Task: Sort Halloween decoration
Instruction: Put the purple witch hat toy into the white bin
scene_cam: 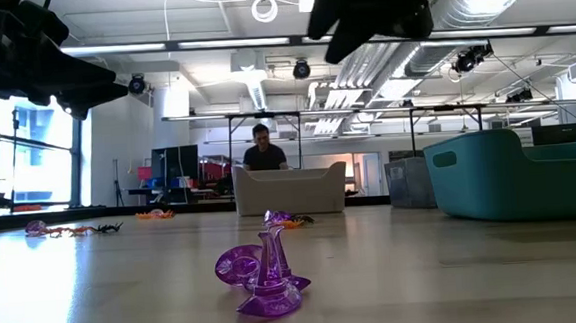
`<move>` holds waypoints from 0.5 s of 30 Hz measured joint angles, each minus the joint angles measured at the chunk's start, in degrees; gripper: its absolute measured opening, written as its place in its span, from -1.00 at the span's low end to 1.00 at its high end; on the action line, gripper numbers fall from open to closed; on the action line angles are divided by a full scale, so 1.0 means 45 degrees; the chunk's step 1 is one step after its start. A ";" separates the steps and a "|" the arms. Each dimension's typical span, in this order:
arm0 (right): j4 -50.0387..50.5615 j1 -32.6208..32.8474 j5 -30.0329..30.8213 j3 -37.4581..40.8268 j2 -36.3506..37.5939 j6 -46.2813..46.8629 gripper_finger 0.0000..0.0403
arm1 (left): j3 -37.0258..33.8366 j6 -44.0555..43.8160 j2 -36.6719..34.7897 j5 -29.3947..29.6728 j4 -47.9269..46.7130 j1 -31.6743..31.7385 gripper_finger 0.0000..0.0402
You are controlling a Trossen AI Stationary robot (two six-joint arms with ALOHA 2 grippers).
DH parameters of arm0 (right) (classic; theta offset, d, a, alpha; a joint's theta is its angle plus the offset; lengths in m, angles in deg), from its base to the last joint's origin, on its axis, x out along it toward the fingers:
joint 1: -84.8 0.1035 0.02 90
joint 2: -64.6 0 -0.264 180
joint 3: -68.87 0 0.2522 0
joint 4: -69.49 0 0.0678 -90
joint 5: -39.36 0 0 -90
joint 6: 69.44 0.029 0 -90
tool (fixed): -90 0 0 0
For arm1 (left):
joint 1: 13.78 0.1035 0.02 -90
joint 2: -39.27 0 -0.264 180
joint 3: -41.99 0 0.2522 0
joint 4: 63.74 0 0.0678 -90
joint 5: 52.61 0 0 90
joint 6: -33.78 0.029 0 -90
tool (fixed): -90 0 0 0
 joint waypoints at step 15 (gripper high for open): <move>-0.4426 0.1620 -0.1844 0.0000 -0.2789 0.2071 -0.40 | -0.0002 0.0002 0.0000 -0.0004 -0.0004 0.0000 -0.07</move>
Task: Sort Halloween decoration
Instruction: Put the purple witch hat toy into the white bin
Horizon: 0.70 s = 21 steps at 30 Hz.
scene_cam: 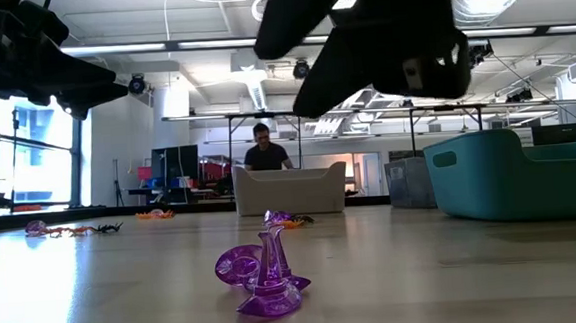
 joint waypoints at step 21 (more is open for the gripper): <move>-0.0712 -0.0121 0.0871 0.0000 -0.1610 -0.1156 -0.40 | 0.0004 -0.0001 0.0000 0.0004 0.0004 0.0003 -0.07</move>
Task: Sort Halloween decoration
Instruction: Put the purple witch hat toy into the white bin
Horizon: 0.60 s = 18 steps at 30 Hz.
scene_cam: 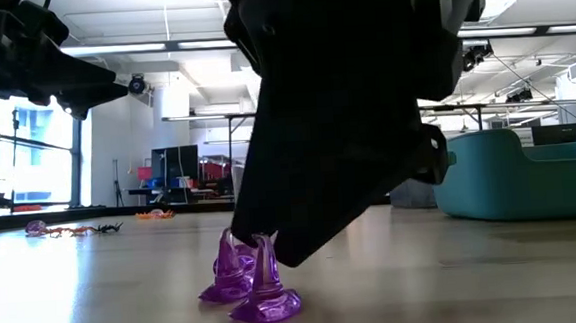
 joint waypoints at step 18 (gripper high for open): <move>0.0315 -0.0212 0.1028 0.0000 0.0000 -0.0243 -0.40 | -0.0002 0.0001 0.0000 -0.0002 -0.0001 -0.0001 -0.07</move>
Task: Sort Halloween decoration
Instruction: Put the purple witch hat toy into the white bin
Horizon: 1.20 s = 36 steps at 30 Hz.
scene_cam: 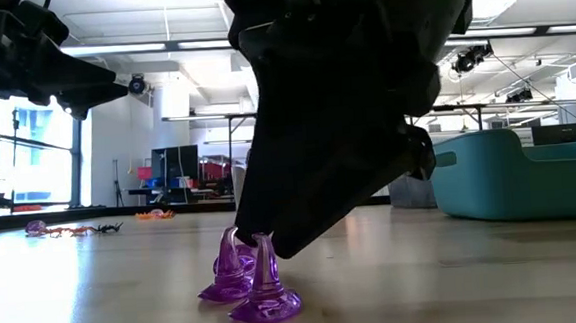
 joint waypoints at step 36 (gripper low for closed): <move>-0.0657 -0.0270 -0.0524 -0.0024 -0.0544 -0.0426 -0.40 | -0.0003 -0.0005 0.0000 0.0002 0.0002 -0.0002 -0.07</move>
